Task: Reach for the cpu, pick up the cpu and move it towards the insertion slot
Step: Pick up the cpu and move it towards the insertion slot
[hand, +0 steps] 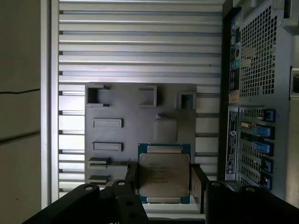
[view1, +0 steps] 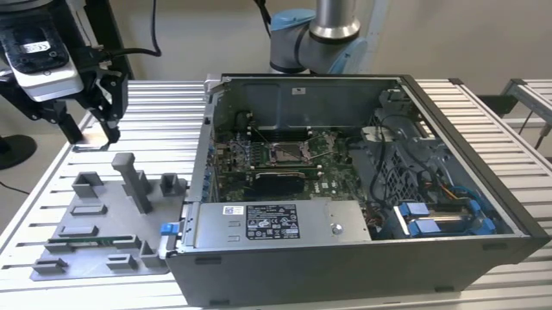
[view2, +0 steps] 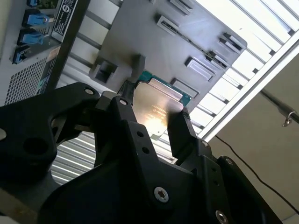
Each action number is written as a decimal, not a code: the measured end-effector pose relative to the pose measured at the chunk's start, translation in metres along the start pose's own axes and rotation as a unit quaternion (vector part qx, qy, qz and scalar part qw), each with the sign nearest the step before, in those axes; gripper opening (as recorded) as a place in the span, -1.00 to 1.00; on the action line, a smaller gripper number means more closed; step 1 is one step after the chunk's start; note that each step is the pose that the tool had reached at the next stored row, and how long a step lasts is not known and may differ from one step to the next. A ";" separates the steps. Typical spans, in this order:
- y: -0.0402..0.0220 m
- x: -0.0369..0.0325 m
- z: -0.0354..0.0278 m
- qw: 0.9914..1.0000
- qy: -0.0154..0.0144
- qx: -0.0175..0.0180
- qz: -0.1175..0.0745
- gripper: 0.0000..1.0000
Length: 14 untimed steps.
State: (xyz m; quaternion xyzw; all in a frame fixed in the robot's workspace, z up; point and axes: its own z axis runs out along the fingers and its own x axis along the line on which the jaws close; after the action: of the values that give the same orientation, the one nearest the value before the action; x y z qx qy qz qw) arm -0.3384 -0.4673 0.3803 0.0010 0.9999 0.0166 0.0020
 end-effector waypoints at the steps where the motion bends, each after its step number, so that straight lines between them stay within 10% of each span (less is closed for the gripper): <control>1: 0.0000 -0.0009 0.0000 1.000 0.000 0.000 0.000 -1.00; 14: 0.0000 -0.0128 0.0001 1.000 0.000 0.000 0.000 -1.00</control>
State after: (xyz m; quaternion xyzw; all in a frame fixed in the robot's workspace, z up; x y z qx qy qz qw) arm -0.3256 -0.4673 0.3803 0.0010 0.9999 0.0166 0.0020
